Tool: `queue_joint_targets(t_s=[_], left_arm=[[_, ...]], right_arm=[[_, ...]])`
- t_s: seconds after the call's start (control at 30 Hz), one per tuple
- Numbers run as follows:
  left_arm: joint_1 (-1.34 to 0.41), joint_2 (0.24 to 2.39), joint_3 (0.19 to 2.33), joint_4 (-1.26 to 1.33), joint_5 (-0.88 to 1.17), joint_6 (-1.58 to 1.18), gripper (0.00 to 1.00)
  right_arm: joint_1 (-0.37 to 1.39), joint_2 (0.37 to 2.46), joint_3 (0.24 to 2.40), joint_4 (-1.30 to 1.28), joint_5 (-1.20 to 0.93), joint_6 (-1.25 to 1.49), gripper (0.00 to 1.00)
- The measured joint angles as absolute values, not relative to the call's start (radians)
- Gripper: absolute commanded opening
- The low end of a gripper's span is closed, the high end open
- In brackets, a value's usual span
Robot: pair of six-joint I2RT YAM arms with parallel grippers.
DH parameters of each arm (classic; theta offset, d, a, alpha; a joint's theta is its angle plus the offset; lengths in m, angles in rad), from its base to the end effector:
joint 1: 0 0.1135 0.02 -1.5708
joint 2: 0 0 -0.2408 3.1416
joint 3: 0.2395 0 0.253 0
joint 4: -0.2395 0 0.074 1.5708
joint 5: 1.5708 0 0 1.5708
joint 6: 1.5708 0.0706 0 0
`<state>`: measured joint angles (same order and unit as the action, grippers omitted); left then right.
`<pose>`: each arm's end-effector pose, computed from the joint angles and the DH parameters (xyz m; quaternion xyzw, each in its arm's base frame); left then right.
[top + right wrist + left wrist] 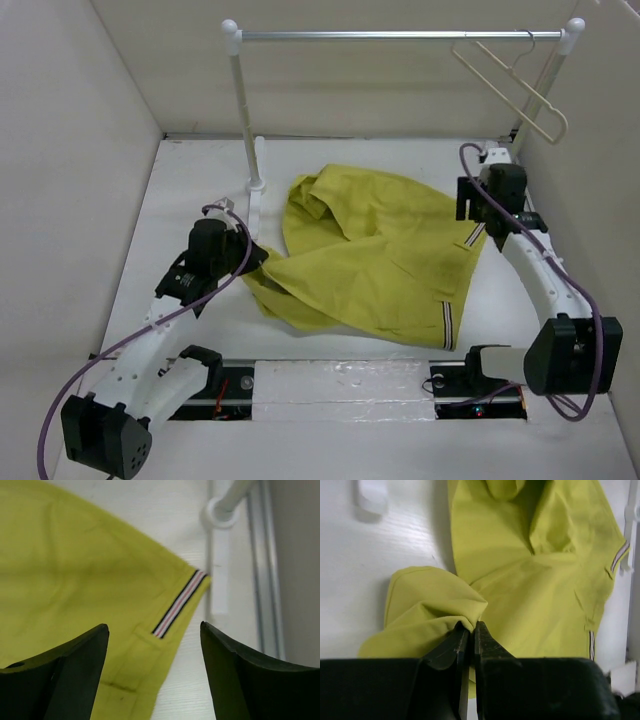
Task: Place the trousers on the hanger
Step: Flatten out the trousers at the center of the board.
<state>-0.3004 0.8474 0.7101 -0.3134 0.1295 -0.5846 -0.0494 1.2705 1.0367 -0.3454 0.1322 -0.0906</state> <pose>0.2284 -0.0803 0.2571 -0.0857 0.8418 -0.2765 0.4556 0.3214 -0.0252 0.2662 0.0133 0.8781 -0.0912 0.4695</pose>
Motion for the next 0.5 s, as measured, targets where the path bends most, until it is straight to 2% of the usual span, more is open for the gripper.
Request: queue_joint_targets(t_s=[0.07, 0.1, 0.13, 0.17, 0.2, 0.23, 0.27, 0.3, 0.4, 0.5], left_arm=[[-0.316, 0.847, 0.659, -0.285, 0.189, -0.588, 0.0], [-0.321, 0.847, 0.635, -0.272, 0.217, -0.589, 0.0], [-0.323, 0.847, 0.618, -0.268, 0.241, -0.59, 0.0], [-0.326, 0.847, 0.607, -0.266, 0.26, -0.59, 0.0], [-0.326, 0.847, 0.601, -0.265, 0.274, -0.59, 0.0], [-0.326, 0.847, 0.599, -0.265, 0.286, -0.59, 0.04], [-0.326, 0.846, 0.599, -0.26, 0.294, -0.588, 0.04], [-0.326, 0.846, 0.599, -0.255, 0.3, -0.587, 0.01], [-0.326, 0.85, 0.614, -0.254, 0.299, -0.582, 0.0], [-0.326, 0.896, 0.702, -0.282, 0.275, -0.572, 0.0]], right_arm=[[0.03, 1.25, 0.995, -0.353, 0.126, -0.091, 0.71], [0.076, 1.229, 0.96, -0.349, 0.115, -0.089, 0.44], [0.141, 1.197, 0.91, -0.35, 0.101, -0.091, 0.29], [0.205, 1.163, 0.86, -0.355, 0.075, -0.085, 0.2], [0.283, 1.127, 0.81, -0.362, 0.042, -0.078, 0.15], [0.343, 1.103, 0.776, -0.367, 0.006, -0.075, 0.17], [0.42, 1.08, 0.748, -0.371, -0.027, -0.07, 0.24], [0.493, 1.067, 0.728, -0.38, -0.049, -0.065, 0.48], [0.717, 1.076, 0.72, -0.387, -0.111, -0.056, 0.83], [0.891, 1.142, 0.739, -0.388, -0.141, -0.058, 0.9]])
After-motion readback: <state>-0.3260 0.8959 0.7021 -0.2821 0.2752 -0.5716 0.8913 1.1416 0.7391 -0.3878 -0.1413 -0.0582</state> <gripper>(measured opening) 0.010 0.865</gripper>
